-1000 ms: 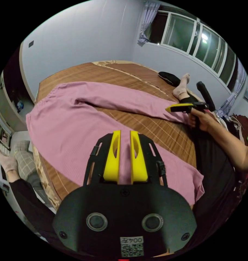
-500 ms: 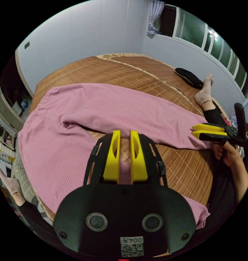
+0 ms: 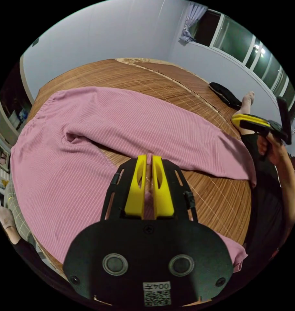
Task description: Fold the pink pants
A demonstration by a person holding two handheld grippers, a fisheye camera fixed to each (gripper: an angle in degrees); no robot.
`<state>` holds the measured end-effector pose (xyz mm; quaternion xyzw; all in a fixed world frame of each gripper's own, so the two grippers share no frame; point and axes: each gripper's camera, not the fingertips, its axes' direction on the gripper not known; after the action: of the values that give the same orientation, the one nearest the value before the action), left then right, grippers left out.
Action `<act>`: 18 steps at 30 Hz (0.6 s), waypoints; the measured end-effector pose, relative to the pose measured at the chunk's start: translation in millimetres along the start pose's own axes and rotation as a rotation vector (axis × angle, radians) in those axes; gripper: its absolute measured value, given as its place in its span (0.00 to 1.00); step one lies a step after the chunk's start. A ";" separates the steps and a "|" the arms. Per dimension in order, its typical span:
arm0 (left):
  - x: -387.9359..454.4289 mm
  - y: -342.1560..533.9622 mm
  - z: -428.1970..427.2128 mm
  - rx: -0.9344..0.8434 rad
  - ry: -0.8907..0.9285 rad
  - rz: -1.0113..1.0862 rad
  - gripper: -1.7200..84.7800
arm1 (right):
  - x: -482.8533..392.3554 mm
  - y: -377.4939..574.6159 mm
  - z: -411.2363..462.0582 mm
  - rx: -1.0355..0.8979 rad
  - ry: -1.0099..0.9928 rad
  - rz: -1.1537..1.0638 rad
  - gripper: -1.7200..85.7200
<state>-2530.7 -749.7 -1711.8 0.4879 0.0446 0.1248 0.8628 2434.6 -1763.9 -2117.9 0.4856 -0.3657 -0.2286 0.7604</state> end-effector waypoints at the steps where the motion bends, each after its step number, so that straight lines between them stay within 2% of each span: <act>1: 1.2 -1.1 0.0 0.001 -0.004 0.002 0.06 | 3.1 -5.3 3.6 -0.015 0.007 -0.010 0.12; 6: 16.3 -8.9 0.5 0.007 -0.066 0.032 0.06 | 17.2 -13.2 33.6 -0.011 0.006 -0.067 0.12; 10: 23.8 -13.7 0.5 0.007 -0.091 0.043 0.06 | 16.4 -20.5 47.4 -0.089 -0.042 -0.105 0.11; 15: 28.3 -19.5 -1.3 0.009 -0.085 0.041 0.06 | 14.6 -32.6 44.5 -0.102 -0.047 -0.167 0.05; 18: 35.9 -21.9 -2.0 0.009 -0.109 0.054 0.06 | 24.4 -40.5 41.3 -0.113 -0.017 -0.122 0.03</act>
<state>-2492.7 -749.6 -1730.0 0.4987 -0.0148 0.1211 0.8581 2418.1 -1821.8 -2135.7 0.4612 -0.3285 -0.2992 0.7680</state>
